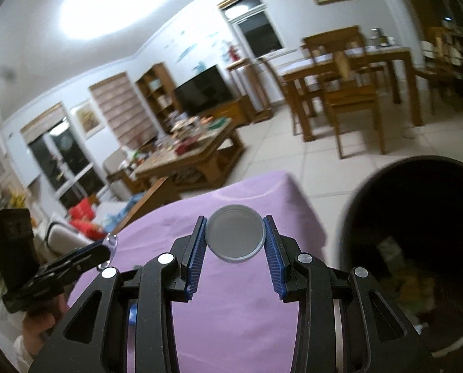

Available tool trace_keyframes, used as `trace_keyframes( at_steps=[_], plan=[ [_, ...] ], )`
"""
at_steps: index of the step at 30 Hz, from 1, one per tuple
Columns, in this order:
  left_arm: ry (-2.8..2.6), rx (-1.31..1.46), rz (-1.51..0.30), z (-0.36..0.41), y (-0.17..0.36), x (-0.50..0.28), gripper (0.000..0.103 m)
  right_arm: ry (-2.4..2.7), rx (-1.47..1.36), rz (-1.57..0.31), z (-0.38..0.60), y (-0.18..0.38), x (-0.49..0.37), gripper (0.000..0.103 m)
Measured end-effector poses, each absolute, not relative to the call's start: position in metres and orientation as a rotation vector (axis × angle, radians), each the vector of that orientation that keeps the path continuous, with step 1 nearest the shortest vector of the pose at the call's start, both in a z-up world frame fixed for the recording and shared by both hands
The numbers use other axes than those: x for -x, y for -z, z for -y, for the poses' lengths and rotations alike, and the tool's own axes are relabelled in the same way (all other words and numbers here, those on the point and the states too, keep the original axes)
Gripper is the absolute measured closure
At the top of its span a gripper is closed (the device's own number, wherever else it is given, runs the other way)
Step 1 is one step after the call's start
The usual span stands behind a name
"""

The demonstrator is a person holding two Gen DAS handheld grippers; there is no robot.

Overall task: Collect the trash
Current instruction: 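Carry the container and white cup over the black bin and open both tools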

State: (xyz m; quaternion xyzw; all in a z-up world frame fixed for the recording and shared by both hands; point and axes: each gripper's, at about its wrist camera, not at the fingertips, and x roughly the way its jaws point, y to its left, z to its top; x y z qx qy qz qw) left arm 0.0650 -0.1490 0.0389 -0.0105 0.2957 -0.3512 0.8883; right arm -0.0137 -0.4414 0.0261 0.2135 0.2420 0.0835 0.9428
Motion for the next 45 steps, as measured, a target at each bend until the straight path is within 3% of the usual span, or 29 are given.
trace_keyframes(
  at_steps=[15,36,37,39,41,42,43,45],
  plan=[
    [1.003,-0.092,-0.615,0.327,-0.02,-0.049,0.06,0.095,-0.56,-0.421,0.609,0.014,0.098,0.066],
    [1.018,-0.173,-0.719,0.394,0.018,-0.054,0.06,0.125,-0.653,-0.471,0.659,0.071,0.071,0.066],
    [1.023,-0.18,-0.718,0.395,0.018,-0.052,0.059,0.121,-0.656,-0.47,0.66,0.07,0.071,0.066],
    [1.023,-0.198,-0.716,0.396,0.019,-0.049,0.058,0.119,-0.665,-0.46,0.66,0.07,0.07,0.053],
    [1.02,-0.218,-0.709,0.397,0.017,-0.047,0.044,0.135,-0.677,-0.422,0.661,0.066,0.074,0.027],
    [1.014,-0.225,-0.7,0.397,0.016,-0.046,0.022,0.136,-0.683,-0.409,0.662,0.066,0.075,0.024],
    [0.998,-0.23,-0.671,0.395,0.013,-0.042,0.009,0.135,-0.689,-0.395,0.662,0.065,0.076,0.021],
    [0.988,-0.239,-0.622,0.39,0.009,-0.037,0.007,0.139,-0.69,-0.387,0.661,0.064,0.077,0.016]
  ],
)
